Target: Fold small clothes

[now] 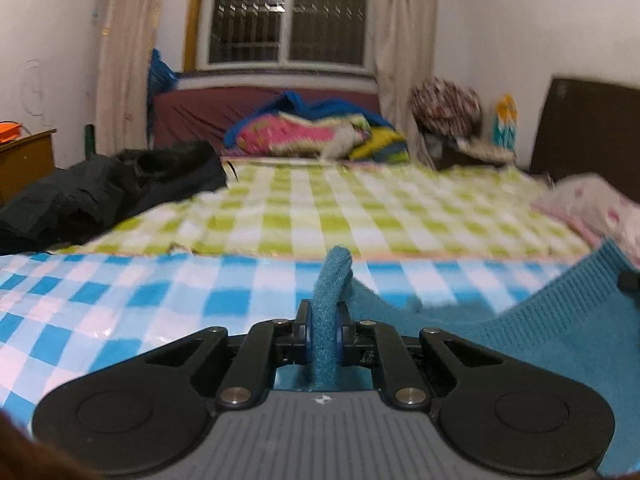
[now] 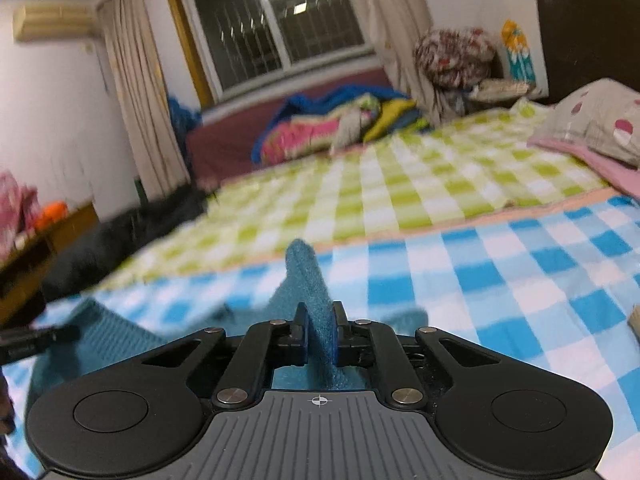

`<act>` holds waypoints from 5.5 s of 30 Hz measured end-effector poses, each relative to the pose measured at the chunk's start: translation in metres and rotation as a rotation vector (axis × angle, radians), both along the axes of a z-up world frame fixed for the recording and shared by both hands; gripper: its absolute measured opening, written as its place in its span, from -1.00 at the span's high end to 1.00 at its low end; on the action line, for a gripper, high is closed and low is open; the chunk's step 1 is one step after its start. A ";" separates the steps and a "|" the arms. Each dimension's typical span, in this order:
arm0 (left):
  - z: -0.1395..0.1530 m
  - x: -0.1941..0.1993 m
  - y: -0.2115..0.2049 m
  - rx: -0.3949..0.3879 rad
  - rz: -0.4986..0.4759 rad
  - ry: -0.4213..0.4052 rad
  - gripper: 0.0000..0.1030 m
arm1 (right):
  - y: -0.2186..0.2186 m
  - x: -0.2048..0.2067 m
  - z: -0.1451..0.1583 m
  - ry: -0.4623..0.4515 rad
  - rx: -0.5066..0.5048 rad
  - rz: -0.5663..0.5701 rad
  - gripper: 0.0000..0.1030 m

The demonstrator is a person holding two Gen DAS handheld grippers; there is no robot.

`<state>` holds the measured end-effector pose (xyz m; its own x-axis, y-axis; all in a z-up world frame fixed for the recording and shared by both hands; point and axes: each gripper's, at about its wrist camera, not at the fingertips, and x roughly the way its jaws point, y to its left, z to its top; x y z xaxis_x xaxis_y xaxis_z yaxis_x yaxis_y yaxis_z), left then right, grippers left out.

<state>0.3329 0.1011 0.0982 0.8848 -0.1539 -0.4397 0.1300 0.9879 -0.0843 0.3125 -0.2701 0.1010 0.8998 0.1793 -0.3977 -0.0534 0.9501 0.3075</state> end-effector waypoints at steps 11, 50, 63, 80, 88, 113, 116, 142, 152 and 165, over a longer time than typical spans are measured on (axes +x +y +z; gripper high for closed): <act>-0.072 0.042 0.003 0.096 0.113 0.091 0.66 | -0.002 0.051 -0.065 0.133 -0.089 -0.127 0.81; -0.051 0.015 -0.033 0.181 0.130 0.141 0.25 | -0.012 0.010 -0.071 0.215 -0.139 -0.134 0.35; -0.060 0.003 -0.043 0.238 0.115 0.160 0.24 | -0.018 -0.002 -0.062 0.211 -0.099 -0.146 0.32; -0.039 -0.022 -0.074 0.275 0.047 0.118 0.23 | -0.038 -0.025 -0.050 0.209 -0.068 -0.151 0.27; -0.034 -0.032 -0.098 0.277 -0.008 0.106 0.22 | -0.050 -0.034 -0.054 0.229 -0.024 -0.147 0.23; -0.037 -0.078 -0.212 0.324 -0.243 0.111 0.07 | -0.088 -0.099 -0.067 0.205 0.186 -0.134 0.18; -0.038 -0.083 -0.227 0.349 -0.257 0.110 0.07 | -0.092 -0.106 -0.072 0.210 0.199 -0.117 0.18; -0.092 -0.194 -0.319 0.728 -0.464 -0.167 -0.48 | -0.120 -0.121 -0.066 0.199 0.279 -0.082 0.03; -0.113 -0.184 -0.323 0.777 -0.392 -0.220 -0.48 | -0.126 -0.116 -0.072 0.216 0.317 -0.077 0.03; -0.118 -0.158 -0.347 0.855 -0.367 -0.310 -0.50 | -0.130 -0.115 -0.076 0.229 0.369 -0.078 0.02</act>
<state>0.1750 -0.2459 -0.0201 0.9408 -0.1806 -0.2869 0.3368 0.5939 0.7306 0.1976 -0.4000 0.0247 0.8127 0.2817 -0.5102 0.1229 0.7729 0.6225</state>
